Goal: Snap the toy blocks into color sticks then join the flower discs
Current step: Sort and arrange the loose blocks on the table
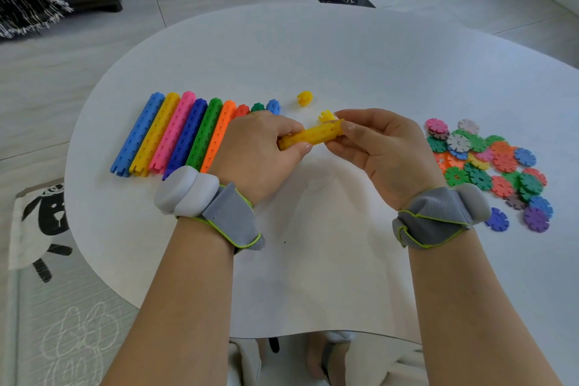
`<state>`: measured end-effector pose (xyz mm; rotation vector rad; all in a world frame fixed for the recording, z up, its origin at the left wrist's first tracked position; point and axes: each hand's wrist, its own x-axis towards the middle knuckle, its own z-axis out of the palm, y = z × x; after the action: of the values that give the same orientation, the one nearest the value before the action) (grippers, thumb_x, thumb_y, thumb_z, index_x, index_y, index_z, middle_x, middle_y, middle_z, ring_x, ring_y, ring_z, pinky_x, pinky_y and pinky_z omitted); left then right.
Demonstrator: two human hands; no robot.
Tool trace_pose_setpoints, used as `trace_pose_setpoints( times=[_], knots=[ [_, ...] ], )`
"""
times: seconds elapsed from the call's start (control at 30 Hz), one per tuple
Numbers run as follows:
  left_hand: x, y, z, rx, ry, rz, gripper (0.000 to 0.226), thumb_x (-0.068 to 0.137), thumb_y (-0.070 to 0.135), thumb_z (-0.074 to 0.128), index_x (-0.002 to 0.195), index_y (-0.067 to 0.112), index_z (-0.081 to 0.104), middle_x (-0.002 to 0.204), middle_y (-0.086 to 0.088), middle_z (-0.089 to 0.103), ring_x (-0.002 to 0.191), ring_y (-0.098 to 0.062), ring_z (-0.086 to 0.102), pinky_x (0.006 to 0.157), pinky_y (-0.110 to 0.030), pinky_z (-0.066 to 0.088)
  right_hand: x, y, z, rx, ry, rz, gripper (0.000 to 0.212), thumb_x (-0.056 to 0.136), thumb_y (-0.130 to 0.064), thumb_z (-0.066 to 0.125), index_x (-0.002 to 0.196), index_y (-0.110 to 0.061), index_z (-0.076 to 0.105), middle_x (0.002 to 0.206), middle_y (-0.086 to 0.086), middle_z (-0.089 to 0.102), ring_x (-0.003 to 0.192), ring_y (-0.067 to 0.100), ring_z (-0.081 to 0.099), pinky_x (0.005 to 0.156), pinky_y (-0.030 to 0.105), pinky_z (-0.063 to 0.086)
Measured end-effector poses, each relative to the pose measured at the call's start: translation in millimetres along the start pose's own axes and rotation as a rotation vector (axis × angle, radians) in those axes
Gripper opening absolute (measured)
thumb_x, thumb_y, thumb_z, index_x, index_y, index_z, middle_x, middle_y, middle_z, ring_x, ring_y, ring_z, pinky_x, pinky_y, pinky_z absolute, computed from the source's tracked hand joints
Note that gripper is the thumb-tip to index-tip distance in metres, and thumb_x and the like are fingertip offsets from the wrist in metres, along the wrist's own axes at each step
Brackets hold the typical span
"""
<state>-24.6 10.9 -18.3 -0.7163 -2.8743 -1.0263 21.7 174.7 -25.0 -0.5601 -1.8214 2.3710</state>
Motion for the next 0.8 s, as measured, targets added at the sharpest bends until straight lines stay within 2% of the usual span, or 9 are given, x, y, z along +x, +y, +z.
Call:
trace_pose_setpoints(
  times=[0.27, 0.43, 0.6, 0.8],
  knots=[
    [0.8, 2.8, 1.7, 0.009, -0.003, 0.003, 0.022, 0.084, 0.031, 0.064, 0.103, 0.023, 0.071, 0.078, 0.005, 0.053, 0.078, -0.012, 0.045, 0.066, -0.021, 0.026, -1.0, -0.1, -2.7, -0.062, -0.005, -0.021, 0.013, 0.092, -0.001, 0.054, 0.099, -0.002, 0.064, 0.086, 0.012, 0.071, 0.078, 0.023, 0.07, 0.072, 0.029, 0.058],
    [0.1, 2.8, 2.3, 0.009, -0.03, 0.001, 0.021, 0.085, 0.031, 0.063, 0.103, 0.023, 0.071, 0.066, 0.013, 0.044, 0.074, -0.012, 0.043, 0.061, -0.022, 0.024, -0.6, -0.4, -4.0, -0.072, -0.036, -0.029, 0.013, 0.093, 0.0, 0.053, 0.1, -0.003, 0.064, 0.093, 0.011, 0.072, 0.083, 0.024, 0.07, 0.076, 0.031, 0.058],
    [-0.6, 0.8, 2.1, 0.007, -0.055, 0.007, 0.023, 0.086, 0.031, 0.062, 0.107, 0.023, 0.069, 0.077, 0.004, 0.05, 0.078, -0.013, 0.044, 0.064, -0.021, 0.025, 0.3, 0.1, -5.2, -0.075, -0.089, -0.015, 0.016, 0.093, 0.002, 0.051, 0.102, -0.003, 0.063, 0.101, 0.016, 0.071, 0.087, 0.028, 0.07, 0.077, 0.032, 0.057],
    [-0.6, 0.9, 2.4, -0.009, -0.051, 0.028, 0.018, 0.087, 0.028, 0.062, 0.102, 0.023, 0.071, 0.073, 0.003, 0.051, 0.075, -0.014, 0.043, 0.062, -0.025, 0.025, 0.8, 0.3, -4.3, -0.064, -0.125, -0.035, 0.019, 0.097, -0.002, 0.045, 0.1, -0.005, 0.063, 0.096, 0.016, 0.071, 0.089, 0.027, 0.07, 0.081, 0.035, 0.057]
  ],
)
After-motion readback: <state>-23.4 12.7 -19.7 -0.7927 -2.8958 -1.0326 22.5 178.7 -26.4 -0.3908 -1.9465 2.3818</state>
